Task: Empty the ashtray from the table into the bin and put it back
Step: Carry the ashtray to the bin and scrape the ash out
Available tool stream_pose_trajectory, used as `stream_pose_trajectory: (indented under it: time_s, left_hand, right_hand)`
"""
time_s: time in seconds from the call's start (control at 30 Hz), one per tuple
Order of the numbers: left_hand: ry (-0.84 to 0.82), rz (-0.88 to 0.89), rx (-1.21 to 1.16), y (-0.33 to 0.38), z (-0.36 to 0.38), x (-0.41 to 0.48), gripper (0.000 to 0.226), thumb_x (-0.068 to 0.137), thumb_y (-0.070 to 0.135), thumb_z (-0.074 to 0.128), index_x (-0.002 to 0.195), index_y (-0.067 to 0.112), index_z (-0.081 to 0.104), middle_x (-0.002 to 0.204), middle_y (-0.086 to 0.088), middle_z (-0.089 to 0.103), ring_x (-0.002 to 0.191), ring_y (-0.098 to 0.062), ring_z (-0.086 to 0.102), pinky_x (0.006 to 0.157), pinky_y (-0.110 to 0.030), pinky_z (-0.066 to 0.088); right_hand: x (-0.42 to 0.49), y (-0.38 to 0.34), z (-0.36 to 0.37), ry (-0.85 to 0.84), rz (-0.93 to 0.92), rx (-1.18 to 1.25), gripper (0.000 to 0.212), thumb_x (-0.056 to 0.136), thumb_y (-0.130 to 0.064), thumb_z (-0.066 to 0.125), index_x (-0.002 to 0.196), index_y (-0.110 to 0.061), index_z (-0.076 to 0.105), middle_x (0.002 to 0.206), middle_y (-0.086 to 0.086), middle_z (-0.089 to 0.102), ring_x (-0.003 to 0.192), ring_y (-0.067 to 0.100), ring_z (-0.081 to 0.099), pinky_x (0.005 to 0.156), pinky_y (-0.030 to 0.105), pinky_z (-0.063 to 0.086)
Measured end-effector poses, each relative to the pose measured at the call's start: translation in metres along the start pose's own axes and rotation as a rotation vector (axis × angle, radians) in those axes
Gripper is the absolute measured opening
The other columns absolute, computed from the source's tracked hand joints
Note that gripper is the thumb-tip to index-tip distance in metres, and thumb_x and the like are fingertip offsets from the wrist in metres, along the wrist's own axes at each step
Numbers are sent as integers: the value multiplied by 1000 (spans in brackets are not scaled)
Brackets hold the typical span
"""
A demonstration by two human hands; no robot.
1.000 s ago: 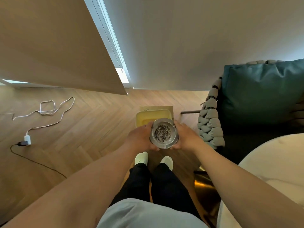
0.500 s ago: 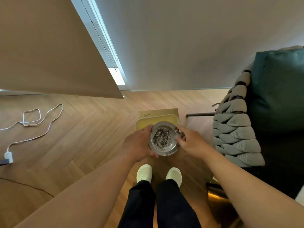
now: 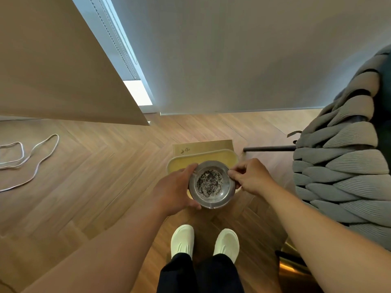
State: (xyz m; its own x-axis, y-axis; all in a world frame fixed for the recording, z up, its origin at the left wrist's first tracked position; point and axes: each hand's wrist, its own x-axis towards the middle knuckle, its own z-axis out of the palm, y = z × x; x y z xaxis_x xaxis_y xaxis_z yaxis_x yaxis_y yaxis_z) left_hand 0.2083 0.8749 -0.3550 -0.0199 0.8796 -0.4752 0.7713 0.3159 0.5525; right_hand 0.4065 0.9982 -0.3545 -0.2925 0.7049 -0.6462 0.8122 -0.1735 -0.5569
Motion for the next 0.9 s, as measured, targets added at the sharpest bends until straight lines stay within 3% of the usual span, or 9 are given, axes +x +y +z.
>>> stream_pose_trajectory:
  time_s: [0.1,0.2,0.27,0.47,0.53,0.63,0.73,0.9]
  left_hand:
    - [25,-12,-36,-14,10,13,113,55,49,90,145,35,24,119,8,60,103,-14,58,82,-34,50]
    - [61,-32,-78,-29,17,26,109,59,45,89,146,35,24,101,13,55,82,-1,53,66,-23,40]
    - [76,-52,-70,-40,22,32,106,63,42,88,147,34,23,102,13,53,80,-4,51,66,-24,43]
    - [208,-40,65,-61,35,40,100,66,39,86,146,24,28,138,0,47,118,-20,49,94,-34,44]
    - [218,-23,135,-66,37,41,111,59,47,87,148,22,26,149,-3,38,132,-24,39,105,-39,37]
    - [166,-78,189,-73,39,43,138,48,65,84,153,24,3,163,-3,11,148,-24,14,117,-42,21]
    - [97,-130,223,-80,42,45,155,40,79,77,150,28,-20,164,-1,-12,151,-23,-4,121,-42,9]
    - [22,-132,224,-86,45,49,165,37,77,80,146,25,-32,160,-2,-27,149,-21,-13,119,-39,3]
  right_hand:
    - [22,4,3,-46,23,48,9,91,-18,69,93,-12,75,76,4,71,59,15,64,56,28,53]
    - [42,10,6,-51,52,137,12,91,-13,68,98,-4,72,71,5,68,52,12,62,50,25,50]
    - [53,16,10,-46,71,184,13,91,-11,68,99,-2,71,70,7,68,51,13,62,49,24,51]
    - [71,29,21,-82,116,230,9,90,-7,68,96,0,68,74,13,68,52,16,67,50,26,58]
    - [74,31,23,-92,122,242,8,90,-4,67,96,2,66,74,16,67,50,17,66,49,26,58]
    - [78,33,24,-99,117,245,8,92,-3,65,97,2,64,78,18,67,52,19,67,49,27,59]
    - [80,35,25,-99,106,227,4,93,-3,62,97,-1,61,83,19,66,56,22,67,55,32,60]
    - [83,39,27,-92,90,221,3,94,-2,62,95,-3,60,84,19,66,59,25,68,63,39,62]
